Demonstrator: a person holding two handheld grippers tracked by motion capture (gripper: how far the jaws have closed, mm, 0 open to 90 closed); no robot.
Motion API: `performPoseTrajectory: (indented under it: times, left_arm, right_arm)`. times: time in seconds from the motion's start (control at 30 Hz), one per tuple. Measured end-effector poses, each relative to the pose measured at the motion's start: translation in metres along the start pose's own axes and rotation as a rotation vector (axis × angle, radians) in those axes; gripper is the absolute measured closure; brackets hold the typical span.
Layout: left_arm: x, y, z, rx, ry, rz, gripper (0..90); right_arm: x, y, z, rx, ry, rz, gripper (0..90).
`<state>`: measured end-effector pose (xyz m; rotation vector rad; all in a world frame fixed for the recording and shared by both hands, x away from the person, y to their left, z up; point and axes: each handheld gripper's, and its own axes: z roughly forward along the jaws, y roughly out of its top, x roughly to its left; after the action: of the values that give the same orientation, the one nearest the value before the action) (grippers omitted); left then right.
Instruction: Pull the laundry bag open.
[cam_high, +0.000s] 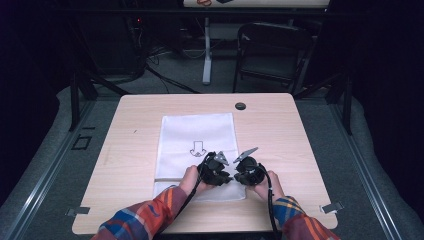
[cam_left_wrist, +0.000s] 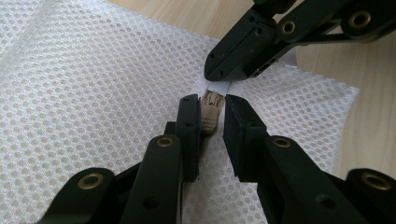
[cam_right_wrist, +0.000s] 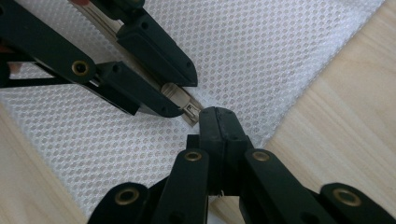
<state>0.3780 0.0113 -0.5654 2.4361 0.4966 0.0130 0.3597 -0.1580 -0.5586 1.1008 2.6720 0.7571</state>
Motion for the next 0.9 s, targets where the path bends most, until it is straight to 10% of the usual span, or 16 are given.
performPoseTrajectory:
  times: [0.9]
  left_arm:
    - [-0.0017,0.002,0.0042,0.005,0.002,0.02,81.8]
  right_arm:
    - [-0.0048,-0.0035,0.0005,-0.025,0.036,0.046,90.0]
